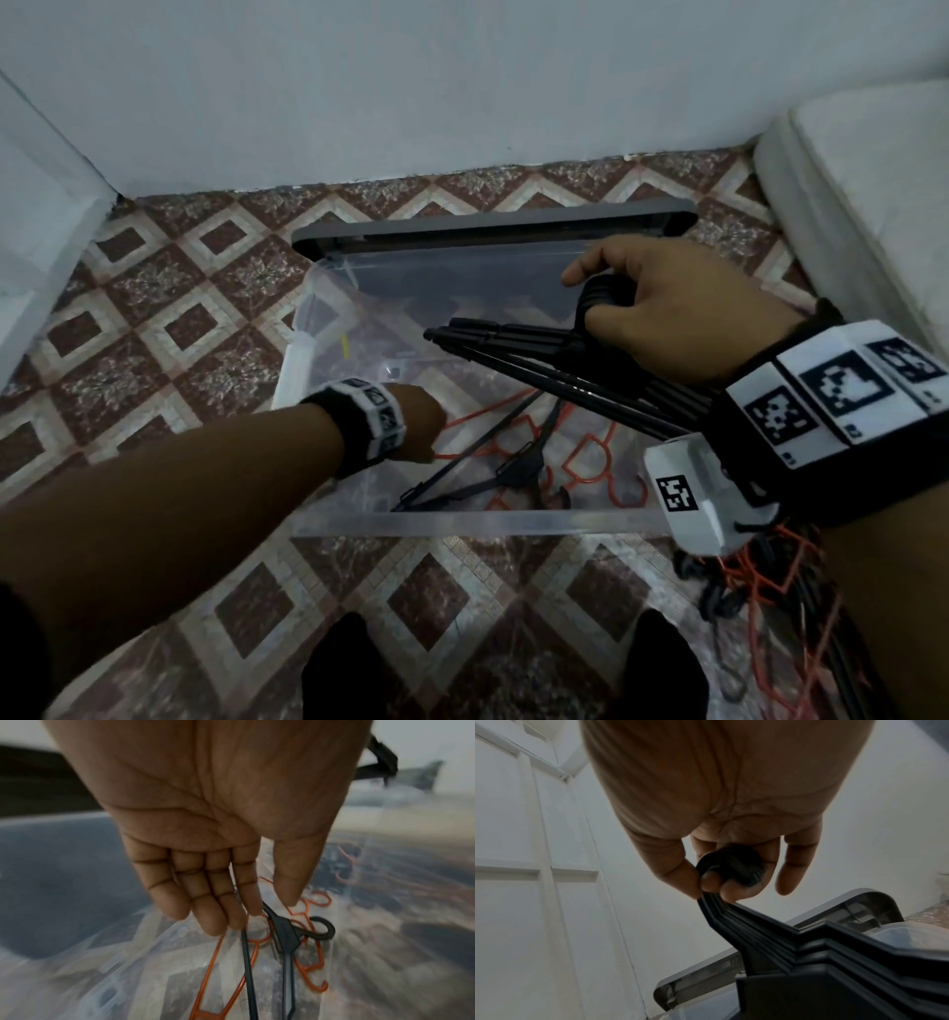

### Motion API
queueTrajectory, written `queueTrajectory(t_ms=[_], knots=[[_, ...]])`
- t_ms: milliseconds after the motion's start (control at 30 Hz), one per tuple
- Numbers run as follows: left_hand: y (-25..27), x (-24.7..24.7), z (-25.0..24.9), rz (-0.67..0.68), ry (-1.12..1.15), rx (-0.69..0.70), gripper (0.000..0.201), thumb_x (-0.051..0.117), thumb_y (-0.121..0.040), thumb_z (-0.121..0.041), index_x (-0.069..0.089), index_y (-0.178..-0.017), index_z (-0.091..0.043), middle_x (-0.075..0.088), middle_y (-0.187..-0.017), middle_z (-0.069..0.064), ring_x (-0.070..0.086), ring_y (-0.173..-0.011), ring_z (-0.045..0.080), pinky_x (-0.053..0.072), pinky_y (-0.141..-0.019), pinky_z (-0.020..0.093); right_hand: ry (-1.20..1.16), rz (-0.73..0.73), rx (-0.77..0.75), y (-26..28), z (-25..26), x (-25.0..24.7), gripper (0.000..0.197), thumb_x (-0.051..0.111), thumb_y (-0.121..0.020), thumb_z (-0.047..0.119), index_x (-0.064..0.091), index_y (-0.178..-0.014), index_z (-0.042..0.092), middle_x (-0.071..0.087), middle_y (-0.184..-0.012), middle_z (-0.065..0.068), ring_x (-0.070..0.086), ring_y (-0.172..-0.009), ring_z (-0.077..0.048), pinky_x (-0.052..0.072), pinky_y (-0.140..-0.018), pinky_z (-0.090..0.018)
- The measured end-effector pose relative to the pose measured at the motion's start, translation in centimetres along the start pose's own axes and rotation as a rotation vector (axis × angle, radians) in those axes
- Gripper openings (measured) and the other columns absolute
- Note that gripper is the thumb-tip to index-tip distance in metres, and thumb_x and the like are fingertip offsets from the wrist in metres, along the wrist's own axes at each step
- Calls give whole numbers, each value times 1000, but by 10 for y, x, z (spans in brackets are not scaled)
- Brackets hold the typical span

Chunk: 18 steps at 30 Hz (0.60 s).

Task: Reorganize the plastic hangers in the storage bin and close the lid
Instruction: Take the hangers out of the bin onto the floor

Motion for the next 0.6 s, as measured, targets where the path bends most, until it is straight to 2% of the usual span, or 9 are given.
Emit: queueTrajectory(t_ms=[67,133,167,200,300,333,433,500,600], knots=[[-36,8,-21,14,-121,117,40,56,-90,-49,63,-105,-13,66,-107,7,63,-97,29,53,-84,36,34,-23,18,-4,-5,-1,26,59,-87,22,61,-108,36,59,-73,16,56,-55,1,36,-46,-15],[-71,21,-40,40,-187,184,51,60,-87,-54,63,-115,-12,65,-114,8,62,-104,30,53,-90,39,44,-38,27,-7,-10,0,25,59,-86,23,61,-107,36,56,-75,19,54,-59,2,35,-49,-15],[-87,32,-47,97,-209,188,58,61,-86,-56,62,-121,-9,63,-119,9,61,-107,29,51,-92,39,45,-43,30,-10,-12,1,24,59,-86,24,61,-107,36,54,-74,20,53,-57,2,34,-48,-15],[-102,44,-54,163,-201,183,59,64,-86,-55,63,-120,-6,63,-118,11,62,-103,29,52,-90,38,48,-46,33,-11,-14,2,24,58,-85,26,61,-107,36,53,-73,20,51,-56,2,34,-48,-15],[-136,67,-72,253,-147,165,25,67,-90,-36,69,-96,-11,63,-90,12,51,-71,23,51,-70,34,44,-52,35,-15,-18,4,24,58,-84,28,61,-106,36,53,-70,19,56,-58,2,39,-45,-13],[-141,72,-75,246,-156,158,21,64,-92,-33,68,-96,-12,59,-86,9,48,-69,21,46,-63,30,42,-55,36,-16,-20,4,23,58,-84,28,61,-106,36,54,-69,18,56,-61,7,42,-48,-10],[-143,81,-76,233,-178,148,23,58,-93,-23,68,-109,-11,55,-83,6,44,-57,19,34,-48,23,67,-79,52,-20,-25,3,24,57,-83,30,60,-106,38,56,-70,19,53,-63,17,38,-52,0],[-139,79,-67,209,-190,148,24,58,-92,-20,65,-114,-11,60,-90,8,49,-61,19,37,-50,24,75,-97,65,-20,-26,0,26,58,-82,30,61,-107,37,56,-69,19,52,-61,18,37,-51,1],[-132,64,-57,110,-98,158,26,62,-90,-20,64,-113,-10,67,-104,11,64,-82,26,50,-64,31,56,-143,87,-23,-27,-3,26,59,-82,27,62,-105,36,57,-61,17,55,-58,14,37,-48,-1]])
Point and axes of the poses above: each hand's wrist, its own y-axis away from the middle knuckle, its own x-axis out of the palm, z = x × y, the point moved 7 cm from there along -y, towards the middle knuckle
